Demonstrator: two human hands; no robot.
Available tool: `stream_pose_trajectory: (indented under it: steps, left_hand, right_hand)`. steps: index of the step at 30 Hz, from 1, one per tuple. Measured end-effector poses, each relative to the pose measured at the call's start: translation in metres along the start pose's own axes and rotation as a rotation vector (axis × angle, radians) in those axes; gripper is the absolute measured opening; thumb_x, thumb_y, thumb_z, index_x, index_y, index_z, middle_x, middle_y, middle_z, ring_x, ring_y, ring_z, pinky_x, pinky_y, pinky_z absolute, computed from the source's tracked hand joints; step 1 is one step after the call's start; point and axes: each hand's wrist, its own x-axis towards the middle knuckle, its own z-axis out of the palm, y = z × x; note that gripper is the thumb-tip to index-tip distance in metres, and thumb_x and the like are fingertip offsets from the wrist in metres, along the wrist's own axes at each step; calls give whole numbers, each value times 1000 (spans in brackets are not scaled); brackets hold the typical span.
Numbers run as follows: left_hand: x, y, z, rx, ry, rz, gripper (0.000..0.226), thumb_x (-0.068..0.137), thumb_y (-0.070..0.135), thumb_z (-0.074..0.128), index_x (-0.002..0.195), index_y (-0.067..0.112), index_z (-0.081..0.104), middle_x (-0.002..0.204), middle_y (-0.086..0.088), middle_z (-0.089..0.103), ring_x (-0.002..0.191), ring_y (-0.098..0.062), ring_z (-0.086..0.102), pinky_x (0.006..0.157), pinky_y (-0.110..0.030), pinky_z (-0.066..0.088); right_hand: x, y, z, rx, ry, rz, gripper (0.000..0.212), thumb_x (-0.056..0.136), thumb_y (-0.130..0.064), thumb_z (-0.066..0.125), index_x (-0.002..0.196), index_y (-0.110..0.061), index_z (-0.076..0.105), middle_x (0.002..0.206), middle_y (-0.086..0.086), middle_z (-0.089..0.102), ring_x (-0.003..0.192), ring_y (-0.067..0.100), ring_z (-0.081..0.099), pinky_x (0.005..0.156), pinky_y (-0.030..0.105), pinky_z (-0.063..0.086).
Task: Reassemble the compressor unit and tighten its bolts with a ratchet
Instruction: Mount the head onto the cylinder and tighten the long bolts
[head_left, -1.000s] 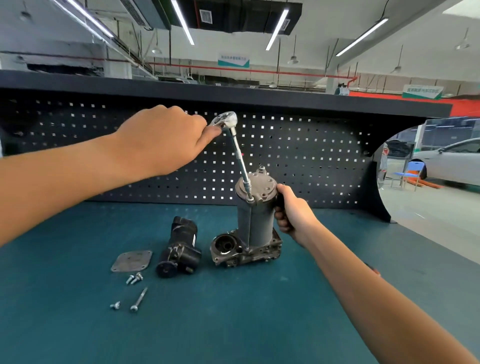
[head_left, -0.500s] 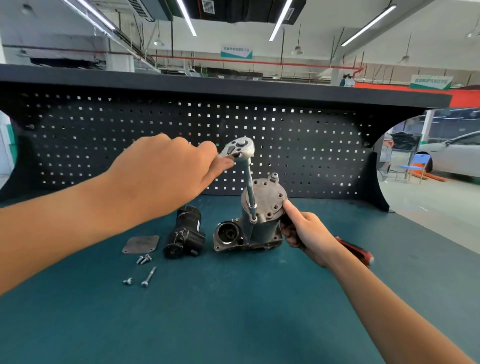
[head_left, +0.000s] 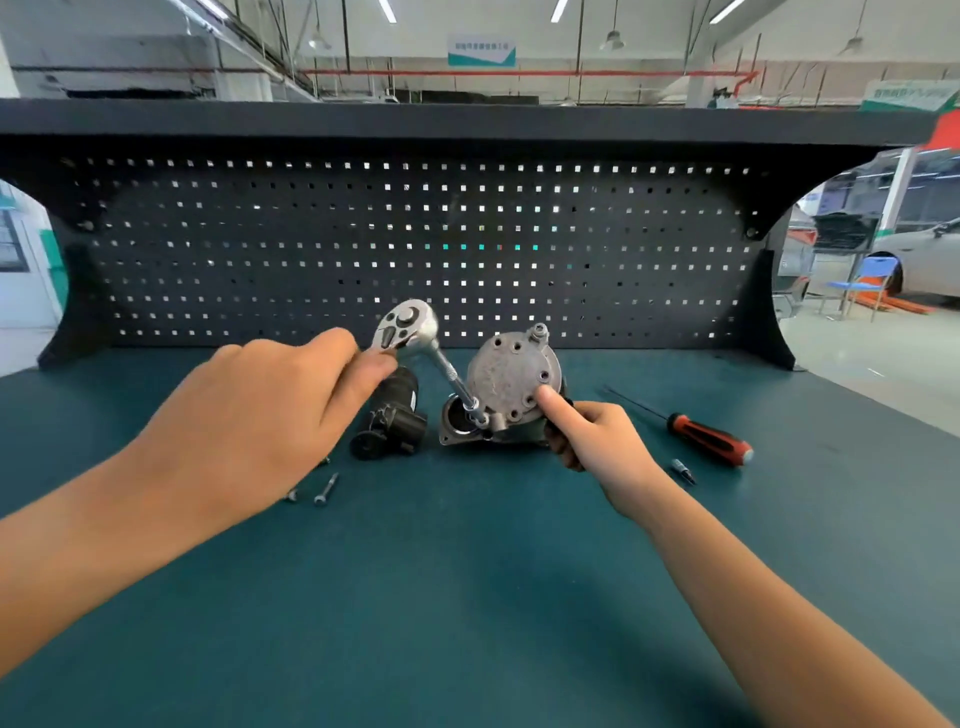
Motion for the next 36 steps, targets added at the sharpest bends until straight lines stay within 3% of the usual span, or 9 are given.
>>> stream_pose_trajectory:
  steps: [3, 9, 12, 14, 18, 21, 26, 31, 36]
  left_hand:
    - [-21, 0, 4, -257, -26, -204, 51, 76, 63, 24, 56, 18, 40, 41, 2, 47, 36, -15, 40, 42, -30, 28]
    - [-56, 12, 16, -413, -9, -296, 52, 79, 64, 38, 58, 17, 46, 46, -5, 49, 36, -17, 40, 43, -36, 39]
    - [-69, 23, 23, -963, -79, -464, 30, 82, 41, 60, 63, 19, 59, 41, -5, 49, 31, -14, 42, 35, -19, 36]
    - [-84, 29, 21, -1271, -134, -552, 34, 64, 43, 77, 55, 16, 58, 40, -6, 46, 27, -15, 35, 34, -13, 28]
    - [-96, 28, 11, -1508, 10, -633, 73, 28, 65, 84, 62, 7, 57, 38, -9, 37, 25, -7, 27, 39, -11, 34]
    - [-74, 29, 19, -1629, 238, -669, 48, 43, 52, 82, 61, 16, 56, 46, -1, 49, 23, -6, 26, 35, -8, 30]
    - [-11, 27, 69, -1413, 283, -617, 15, 84, 5, 60, 78, 14, 50, 78, -1, 69, 32, -6, 33, 37, -15, 33]
    - [22, 33, 114, -1031, 130, -437, 17, 81, 13, 68, 90, 26, 60, 54, 19, 59, 32, -3, 42, 36, -16, 36]
    - [28, 34, 131, -1030, 91, -472, 11, 76, 20, 74, 78, 20, 63, 58, 3, 62, 30, -6, 41, 34, -19, 35]
  right_hand:
    - [-2, 0, 5, 10, 49, 14, 47, 80, -55, 60, 60, -13, 52, 50, -5, 50, 44, 7, 42, 49, 19, 35]
    - [-11, 3, 10, -1, 70, 16, 46, 81, -53, 60, 64, -11, 54, 48, -6, 50, 43, 6, 42, 46, 17, 36]
    - [-13, 4, 10, -5, 74, 10, 46, 81, -53, 60, 62, -12, 54, 48, -7, 50, 43, 6, 42, 45, 15, 36]
    - [-14, 4, 10, -3, 70, 9, 45, 81, -53, 59, 61, -13, 54, 48, -8, 50, 43, 6, 42, 46, 15, 36]
    - [-13, 4, 11, 15, 85, 18, 44, 82, -52, 60, 59, -14, 56, 51, -6, 52, 43, 6, 43, 48, 17, 36]
    - [-16, 5, 10, 2, 72, 18, 45, 82, -52, 60, 59, -14, 56, 48, -8, 52, 42, 5, 44, 46, 15, 37]
    - [-21, 12, 11, -43, 68, 1, 44, 82, -48, 60, 59, -11, 54, 49, -5, 52, 41, 5, 46, 45, 14, 37]
    - [-22, 14, 9, -45, 47, -25, 43, 81, -46, 62, 59, -9, 56, 52, -1, 55, 44, 6, 49, 45, 13, 37]
    - [-23, 15, 4, -47, -1, -17, 41, 81, -44, 63, 65, -6, 62, 59, 2, 61, 47, 3, 53, 47, 11, 38]
